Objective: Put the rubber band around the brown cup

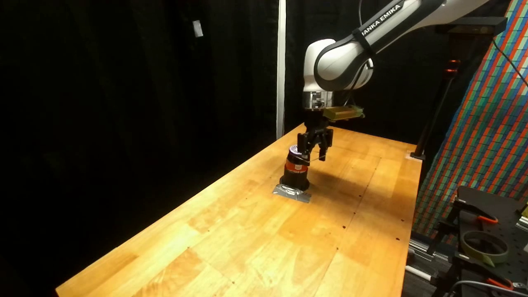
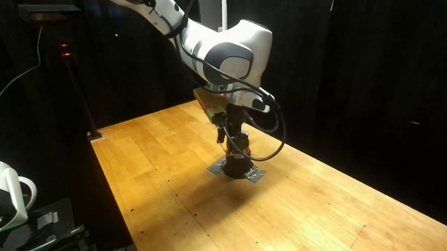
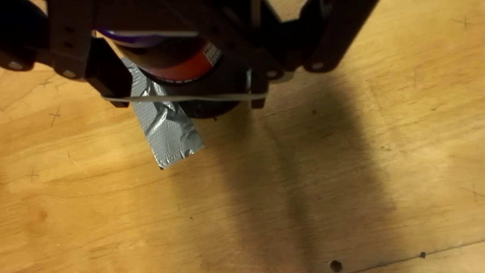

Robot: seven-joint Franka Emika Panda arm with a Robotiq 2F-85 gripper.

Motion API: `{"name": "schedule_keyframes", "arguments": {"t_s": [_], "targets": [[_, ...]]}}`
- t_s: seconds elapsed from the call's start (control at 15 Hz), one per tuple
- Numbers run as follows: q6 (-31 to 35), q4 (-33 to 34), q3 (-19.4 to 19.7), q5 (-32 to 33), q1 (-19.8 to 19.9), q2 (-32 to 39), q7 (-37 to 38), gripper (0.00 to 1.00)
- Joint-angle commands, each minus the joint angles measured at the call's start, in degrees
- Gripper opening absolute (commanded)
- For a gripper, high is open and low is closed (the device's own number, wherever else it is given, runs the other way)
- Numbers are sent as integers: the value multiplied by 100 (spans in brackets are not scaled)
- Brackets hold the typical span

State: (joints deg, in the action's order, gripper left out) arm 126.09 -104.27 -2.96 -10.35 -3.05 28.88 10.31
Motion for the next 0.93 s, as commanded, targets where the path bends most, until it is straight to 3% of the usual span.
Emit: {"name": "schedule_keyframes", "arguments": {"t_s": [0.0,0.33,0.53,0.87], "targets": [[672,-921,-33,-167,23,-552,-116,51],[2413,-1986,-138,-348,4,-972,-60,14],[3687,-2569,-421,-978,110,-1171,-130,7],[5763,-3155,-1341,-2087,497,-1171,-445,13]]}}
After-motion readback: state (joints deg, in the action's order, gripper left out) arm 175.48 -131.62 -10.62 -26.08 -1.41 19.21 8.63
